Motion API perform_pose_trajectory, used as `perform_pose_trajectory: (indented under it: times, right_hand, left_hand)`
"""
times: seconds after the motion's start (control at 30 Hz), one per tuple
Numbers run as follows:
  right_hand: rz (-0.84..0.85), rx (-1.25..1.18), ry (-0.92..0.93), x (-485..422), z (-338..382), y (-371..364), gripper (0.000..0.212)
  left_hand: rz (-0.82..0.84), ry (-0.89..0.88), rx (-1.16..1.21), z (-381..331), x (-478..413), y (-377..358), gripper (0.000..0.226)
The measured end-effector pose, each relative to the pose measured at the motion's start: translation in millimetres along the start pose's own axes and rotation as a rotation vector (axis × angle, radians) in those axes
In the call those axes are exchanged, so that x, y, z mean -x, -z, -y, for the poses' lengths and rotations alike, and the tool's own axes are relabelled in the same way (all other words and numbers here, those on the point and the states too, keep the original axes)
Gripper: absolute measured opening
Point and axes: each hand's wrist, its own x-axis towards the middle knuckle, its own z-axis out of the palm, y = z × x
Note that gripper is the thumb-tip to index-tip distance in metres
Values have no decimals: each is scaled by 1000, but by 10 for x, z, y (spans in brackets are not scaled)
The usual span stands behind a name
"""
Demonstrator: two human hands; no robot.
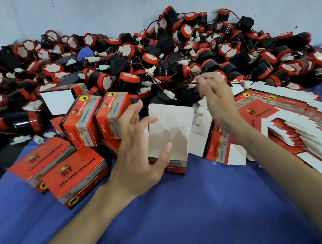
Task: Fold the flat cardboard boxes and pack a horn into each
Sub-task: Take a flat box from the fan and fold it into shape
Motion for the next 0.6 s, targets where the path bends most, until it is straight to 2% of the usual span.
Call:
perform_pose_trajectory:
  times: [0.07,0.13,0.23,0.3,0.33,0.4,0.47,0.53,0.6]
  right_hand:
    - [2,-279,-41,55,60,75,28]
    - [10,-606,-110,66,134,170,37]
    - [-52,-1094,-205,7,243,362,52]
    - [-192,-1399,-327,-24,238,456,46]
    - [-251,-1463,-386,-20,189,464,41]
    - [-262,-1310,-450,39,70,456,27]
    - [-209,-929,-447,105,-75,450,4]
    - [-112,-483,-442,142,-195,503,24]
    - [79,47,-342,145,-233,569,35]
  left_hand:
    - [168,139,99,26,14,3,47]
    - [241,226,172,38,14,1,47]
    - [225,341,266,40,5,4,56]
    - [194,380,340,48,1,0,66]
    - [184,391,370,47,-4,3,70]
    - [189,391,367,37,-15,10,72]
    - [219,380,323,18,-19,8,70]
    - [241,357,287,-3,-21,2,71]
    - [253,350,264,-12,-21,0,72]
